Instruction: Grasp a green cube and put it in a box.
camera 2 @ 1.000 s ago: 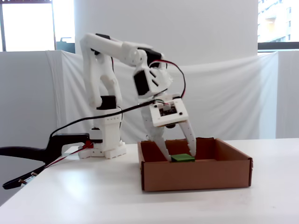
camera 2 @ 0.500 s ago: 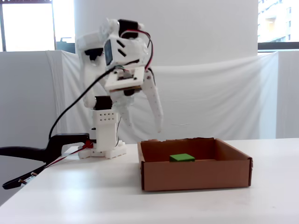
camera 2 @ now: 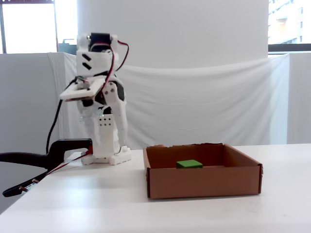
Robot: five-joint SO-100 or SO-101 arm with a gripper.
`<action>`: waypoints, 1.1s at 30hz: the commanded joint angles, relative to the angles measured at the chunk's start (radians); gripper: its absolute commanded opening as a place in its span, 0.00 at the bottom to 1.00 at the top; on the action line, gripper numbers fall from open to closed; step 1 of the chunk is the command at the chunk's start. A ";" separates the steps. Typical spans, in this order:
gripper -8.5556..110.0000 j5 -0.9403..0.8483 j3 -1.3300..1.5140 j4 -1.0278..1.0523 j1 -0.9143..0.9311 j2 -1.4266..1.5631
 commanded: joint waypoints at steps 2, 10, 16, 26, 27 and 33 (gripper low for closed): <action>0.23 -0.054 0.100 -0.012 0.031 0.143; 0.24 -0.117 0.325 0.002 0.072 0.380; 0.23 -0.155 0.420 0.023 0.097 0.485; 0.23 -0.213 0.492 0.081 0.130 0.594; 0.24 -0.215 0.492 0.081 0.130 0.595; 0.25 -0.216 0.494 0.097 0.143 0.617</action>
